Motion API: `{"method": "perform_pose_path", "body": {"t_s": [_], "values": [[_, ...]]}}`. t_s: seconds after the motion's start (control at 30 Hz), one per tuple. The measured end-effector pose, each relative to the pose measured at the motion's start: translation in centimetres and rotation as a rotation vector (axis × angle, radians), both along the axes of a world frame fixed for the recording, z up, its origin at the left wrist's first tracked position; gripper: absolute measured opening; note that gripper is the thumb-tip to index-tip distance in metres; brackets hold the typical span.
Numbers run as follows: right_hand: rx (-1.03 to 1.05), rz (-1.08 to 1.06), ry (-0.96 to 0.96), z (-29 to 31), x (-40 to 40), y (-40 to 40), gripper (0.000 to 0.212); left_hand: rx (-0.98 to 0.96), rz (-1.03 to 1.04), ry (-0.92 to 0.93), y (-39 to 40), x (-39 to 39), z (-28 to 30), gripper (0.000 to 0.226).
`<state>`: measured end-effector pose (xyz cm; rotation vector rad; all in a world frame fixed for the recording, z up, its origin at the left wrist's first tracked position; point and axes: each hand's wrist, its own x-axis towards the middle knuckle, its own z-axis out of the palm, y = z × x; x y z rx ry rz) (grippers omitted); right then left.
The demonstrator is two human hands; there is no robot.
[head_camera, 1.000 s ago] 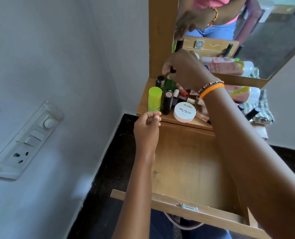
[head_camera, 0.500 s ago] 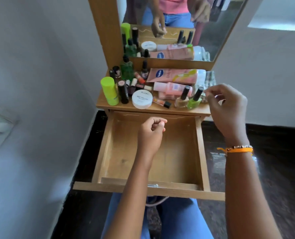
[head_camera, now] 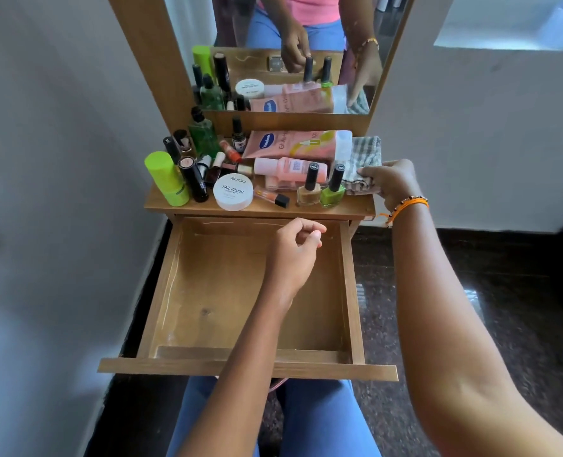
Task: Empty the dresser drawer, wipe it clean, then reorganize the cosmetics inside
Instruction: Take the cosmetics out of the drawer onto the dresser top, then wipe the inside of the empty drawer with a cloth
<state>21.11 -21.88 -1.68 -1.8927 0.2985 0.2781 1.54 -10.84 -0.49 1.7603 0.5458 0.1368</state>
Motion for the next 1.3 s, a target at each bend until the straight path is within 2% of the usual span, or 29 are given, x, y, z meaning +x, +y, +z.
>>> {"method": "perform_pose_path", "body": {"t_s": [0.17, 0.33, 0.43, 0.57, 0.73, 0.87, 0.97, 1.07, 1.17, 1.23, 1.3], "values": [[0.17, -0.043, 0.005, 0.3, -0.3, -0.6, 0.003, -0.002, -0.018, 0.003, -0.2, 0.3, 0.0, 0.016], [0.268, -0.053, 0.031, 0.2, -0.5, -1.0, 0.012, 0.0, -0.025, -0.005, -0.1, 0.5, -0.1, 0.016], [0.331, -0.155, 0.013, -0.3, -0.3, -1.3, 0.031, 0.007, -0.028, -0.009, -0.1, 0.8, 0.0, 0.016], [0.328, -0.212, -0.022, -0.2, -1.2, -1.8, 0.04, 0.002, -0.037, -0.01, -0.1, 1.0, 0.0, 0.016], [0.378, -0.278, -0.077, -0.3, -3.8, -2.8, 0.007, -0.024, -0.048, -0.001, -0.4, 0.8, -0.4, 0.016], [0.444, -0.394, -0.157, -0.4, -8.0, -3.5, 0.01, -0.036, -0.084, 0.022, -0.7, -0.2, -0.9, 0.017], [0.423, -0.404, -0.202, -0.7, -12.0, -3.5, 0.01, -0.068, -0.114, 0.041, -0.5, -1.3, -1.6, 0.018], [0.358, -0.3, -0.224, -0.9, -16.0, -2.3, 0.008, -0.063, -0.113, 0.069, 0.0, -2.5, -2.3, 0.02], [0.24, -0.032, -0.151, -1.3, -18.9, -0.1, 0.007, -0.057, -0.061, 0.113, 1.4, -4.1, -3.1, 0.02], [0.084, 0.136, -0.139, -1.5, -19.7, 1.4, 0.007, -0.03, -0.011, 0.158, 2.8, -5.4, -3.6, 0.021], [-0.169, 0.246, -0.23, -1.2, -20.0, 2.9, 0.014, 0.064, 0.052, 0.212, 4.5, -6.8, -3.8, 0.022]]}}
